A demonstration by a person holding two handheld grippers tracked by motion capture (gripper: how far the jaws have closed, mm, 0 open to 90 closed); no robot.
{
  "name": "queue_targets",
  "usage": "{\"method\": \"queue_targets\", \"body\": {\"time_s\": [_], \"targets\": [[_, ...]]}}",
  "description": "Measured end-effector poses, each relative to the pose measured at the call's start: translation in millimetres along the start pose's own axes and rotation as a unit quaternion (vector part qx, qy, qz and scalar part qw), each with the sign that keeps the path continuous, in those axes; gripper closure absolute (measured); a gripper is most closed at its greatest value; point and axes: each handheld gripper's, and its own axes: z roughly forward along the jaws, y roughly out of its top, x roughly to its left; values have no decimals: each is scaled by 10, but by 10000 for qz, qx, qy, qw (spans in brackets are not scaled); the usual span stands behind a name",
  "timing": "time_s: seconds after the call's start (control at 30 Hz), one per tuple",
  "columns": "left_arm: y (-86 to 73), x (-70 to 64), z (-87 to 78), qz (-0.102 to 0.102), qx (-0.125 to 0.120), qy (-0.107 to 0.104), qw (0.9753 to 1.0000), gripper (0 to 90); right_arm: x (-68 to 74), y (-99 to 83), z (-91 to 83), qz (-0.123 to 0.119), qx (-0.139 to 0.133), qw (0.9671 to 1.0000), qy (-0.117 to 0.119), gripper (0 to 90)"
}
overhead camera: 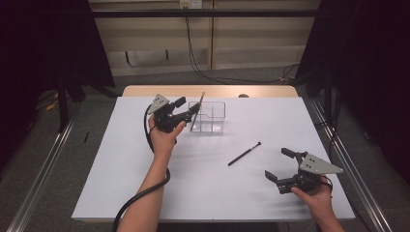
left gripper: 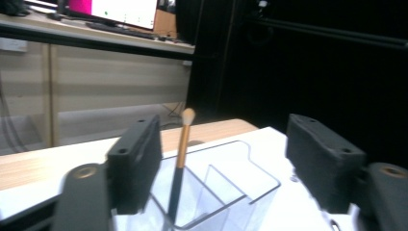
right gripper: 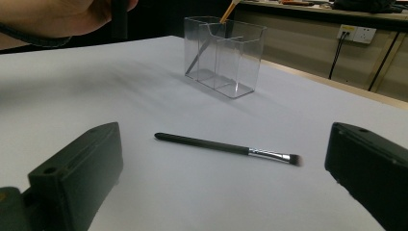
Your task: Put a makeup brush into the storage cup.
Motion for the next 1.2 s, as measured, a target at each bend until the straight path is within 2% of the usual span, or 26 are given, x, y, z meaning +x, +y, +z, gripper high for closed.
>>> {"method": "queue_targets", "body": {"time_s": [0.03, 0.17, 0.43, 0.6, 0.7, 0.9, 0.97, 1.03, 1.2], "targets": [[-2, -8, -5, -50, -3, -47, 10000, 233, 2, 0, 0, 9, -3, 10000, -3, 0], [-8, -25, -43, -16, -42, -160, 9999, 195, 4, 1, 3, -9, 11, 10000, 4, 0], [26, -82, -103, 271, 3, -283, 9992, 80, 9, 1, 9, -26, 24, 10000, 18, 0], [44, -117, -146, 253, 20, -381, 9990, 44, 15, 4, 11, -23, 26, 10000, 16, 0], [40, -142, -169, 339, 72, -448, 9984, 21, 17, 2, 14, -24, 25, 10000, 11, 0], [23, -150, -245, 267, 97, -560, 9980, 2, 15, 4, 12, -19, 26, 10000, 7, 0], [8, -147, -270, 400, 144, -536, 9977, 0, 15, 2, 14, -15, 31, 10000, 9, 0], [-8, -145, -302, 423, 181, -541, 9975, 0, 17, 3, 14, -18, 21, 10000, 7, 0], [-48, -150, -385, 342, 139, -615, 9974, 0, 17, 2, 18, -18, 21, 10000, 6, 0]]}}
